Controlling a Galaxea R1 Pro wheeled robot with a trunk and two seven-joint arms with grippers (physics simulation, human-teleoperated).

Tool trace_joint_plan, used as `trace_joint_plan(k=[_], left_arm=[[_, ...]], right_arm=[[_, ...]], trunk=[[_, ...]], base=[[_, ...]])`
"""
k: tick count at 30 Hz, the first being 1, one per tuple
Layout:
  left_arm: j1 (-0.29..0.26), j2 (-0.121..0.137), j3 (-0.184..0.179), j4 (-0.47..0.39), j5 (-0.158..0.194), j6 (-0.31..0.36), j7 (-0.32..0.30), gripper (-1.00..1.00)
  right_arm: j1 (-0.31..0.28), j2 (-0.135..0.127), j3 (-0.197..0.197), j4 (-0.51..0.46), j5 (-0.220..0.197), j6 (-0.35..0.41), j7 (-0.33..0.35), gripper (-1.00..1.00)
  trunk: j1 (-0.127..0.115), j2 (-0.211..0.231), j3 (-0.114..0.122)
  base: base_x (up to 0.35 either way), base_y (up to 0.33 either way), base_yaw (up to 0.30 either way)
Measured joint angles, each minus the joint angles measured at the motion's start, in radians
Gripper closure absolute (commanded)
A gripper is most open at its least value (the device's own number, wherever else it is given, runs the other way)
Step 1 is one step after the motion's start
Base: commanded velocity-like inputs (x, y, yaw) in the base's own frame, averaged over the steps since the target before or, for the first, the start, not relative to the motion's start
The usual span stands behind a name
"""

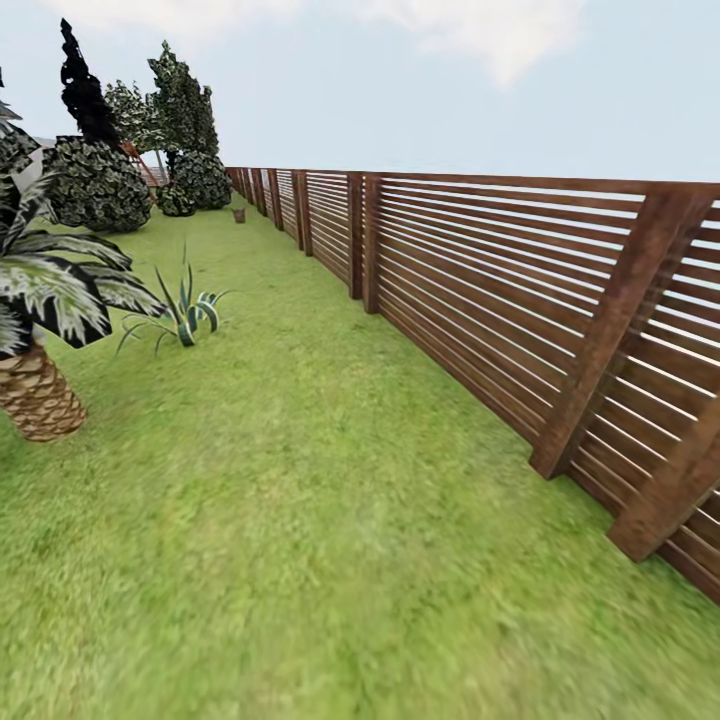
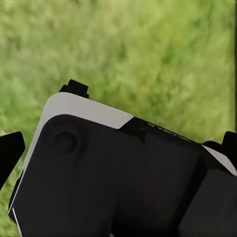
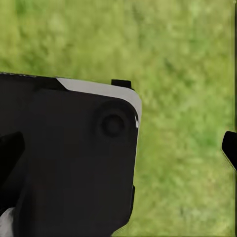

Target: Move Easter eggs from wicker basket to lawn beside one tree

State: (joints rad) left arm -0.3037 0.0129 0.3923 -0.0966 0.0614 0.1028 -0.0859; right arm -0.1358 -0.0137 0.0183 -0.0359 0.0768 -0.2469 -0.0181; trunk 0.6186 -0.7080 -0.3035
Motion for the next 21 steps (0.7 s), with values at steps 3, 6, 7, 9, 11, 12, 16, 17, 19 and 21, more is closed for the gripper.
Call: trace_joint_plan(k=[3, 6, 7, 9, 11, 12, 16, 17, 19, 21], left_arm=[[0.0, 0.001, 0.001, 0.001, 0.0, 0.0, 0.0, -1.0], [0.0, 0.001, 0.002, 0.022, 0.0, -0.001, 0.0, -1.0], [0.0, 0.001, 0.002, 0.027, 0.0, -0.001, 0.0, -1.0], [0.0, 0.001, 0.002, 0.032, 0.001, -0.001, 0.0, -1.0], [0.0, 0.002, 0.002, 0.033, 0.001, -0.002, 0.0, -1.0], [0.0, 0.005, 0.002, 0.033, 0.002, -0.002, 0.0, -1.0], [0.0, 0.007, 0.002, 0.035, 0.002, -0.002, 0.0, -1.0], [0.0, 0.007, 0.002, 0.035, 0.002, -0.002, 0.001, -1.0], [0.0, 0.007, 0.002, 0.035, 0.002, -0.002, 0.001, -1.0], [0.0, 0.007, 0.002, 0.035, 0.002, -0.002, 0.001, -1.0]], right_arm=[[0.0, -0.002, 0.0, -0.001, -0.002, 0.0, 0.0, -1.0], [-0.001, -0.002, 0.0, -0.001, 0.001, 0.0, 0.0, -1.0], [-0.001, -0.002, 0.0, 0.0, 0.001, 0.0, 0.0, -1.0], [-0.001, -0.001, 0.0, 0.0, 0.003, 0.001, 0.0, -1.0], [-0.001, 0.0, 0.0, -0.001, 0.002, 0.001, 0.0, -1.0], [-0.001, 0.002, 0.001, -0.001, 0.003, 0.001, 0.0, -1.0], [0.0, 0.004, 0.003, -0.002, 0.003, 0.003, 0.001, -1.0], [0.0, 0.003, 0.003, -0.002, 0.003, 0.002, 0.002, -1.0], [0.0, 0.004, 0.003, -0.002, 0.003, 0.003, 0.002, -1.0], [0.0, 0.004, 0.003, -0.002, 0.002, 0.004, -0.001, -1.0]], trunk=[[0.0, 0.0, 0.0], [0.0, 0.0, 0.0], [0.0, 0.0, 0.0], [0.0, 0.0, 0.0], [0.0, 0.0, 0.0], [0.0, 0.0, 0.0], [0.0, 0.0, 0.0], [0.0, 0.0, 0.0], [0.0, 0.0, 0.0], [0.0, 0.0, 0.0]], base=[[0.332, 0.0, 0.0], [0.332, 0.0, 0.0], [0.332, 0.0, 0.0], [0.332, 0.0, 0.0], [0.332, 0.0, 0.0], [0.332, 0.0, 0.0], [0.332, 0.0, 0.0], [0.332, 0.0, 0.0], [0.332, 0.0, 0.0], [0.332, 0.0, 0.0]])
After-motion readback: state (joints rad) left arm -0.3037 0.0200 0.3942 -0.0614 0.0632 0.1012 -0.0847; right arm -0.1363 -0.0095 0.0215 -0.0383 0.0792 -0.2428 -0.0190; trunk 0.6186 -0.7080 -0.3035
